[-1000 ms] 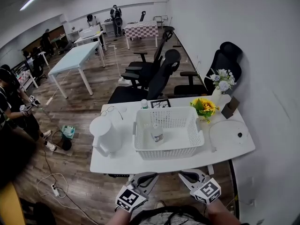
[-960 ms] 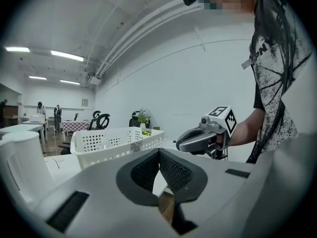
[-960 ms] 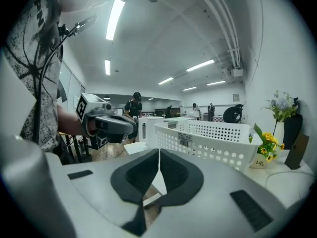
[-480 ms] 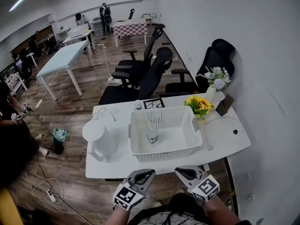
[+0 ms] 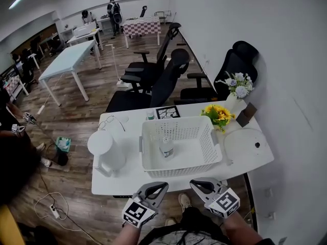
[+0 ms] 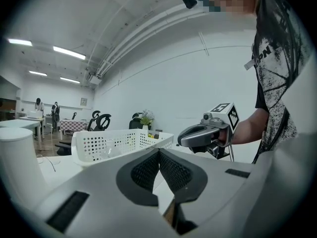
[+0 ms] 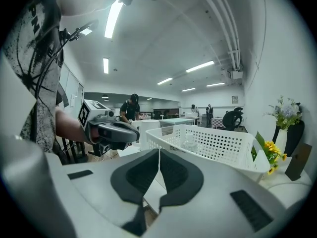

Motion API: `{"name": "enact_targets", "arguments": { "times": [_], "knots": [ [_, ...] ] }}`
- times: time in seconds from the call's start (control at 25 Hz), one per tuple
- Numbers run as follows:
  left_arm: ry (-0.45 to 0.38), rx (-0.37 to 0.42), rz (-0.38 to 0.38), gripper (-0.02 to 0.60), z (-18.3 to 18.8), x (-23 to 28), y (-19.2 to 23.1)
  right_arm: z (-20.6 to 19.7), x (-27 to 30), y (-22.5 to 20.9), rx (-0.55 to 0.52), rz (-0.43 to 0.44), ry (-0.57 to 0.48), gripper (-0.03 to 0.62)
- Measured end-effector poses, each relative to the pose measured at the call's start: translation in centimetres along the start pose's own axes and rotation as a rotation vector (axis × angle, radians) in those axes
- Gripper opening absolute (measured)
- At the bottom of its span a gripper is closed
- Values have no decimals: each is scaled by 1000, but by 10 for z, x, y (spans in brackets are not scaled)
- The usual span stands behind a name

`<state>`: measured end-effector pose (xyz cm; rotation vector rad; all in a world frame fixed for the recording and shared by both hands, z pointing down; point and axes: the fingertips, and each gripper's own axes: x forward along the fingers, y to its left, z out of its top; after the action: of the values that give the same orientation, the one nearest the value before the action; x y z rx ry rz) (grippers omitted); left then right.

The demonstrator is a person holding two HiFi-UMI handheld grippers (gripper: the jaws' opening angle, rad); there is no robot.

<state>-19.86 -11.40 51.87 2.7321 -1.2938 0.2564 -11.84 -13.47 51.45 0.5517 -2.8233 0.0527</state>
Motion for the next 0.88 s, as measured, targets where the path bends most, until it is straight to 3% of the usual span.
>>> {"name": "enact_targets", "arguments": {
  "times": [0.4,0.56,0.88],
  "knots": [
    [0,-5,41,11,1,1,22,42,20,-25,-72,45,-20,23],
    [-15,-5,67,11,7,0,30,69,32,-35,-101,117,-15,25],
    [-38,-32,145,11,7,-6,51,80,78,-66,-196,183,110,28]
  ]
}}
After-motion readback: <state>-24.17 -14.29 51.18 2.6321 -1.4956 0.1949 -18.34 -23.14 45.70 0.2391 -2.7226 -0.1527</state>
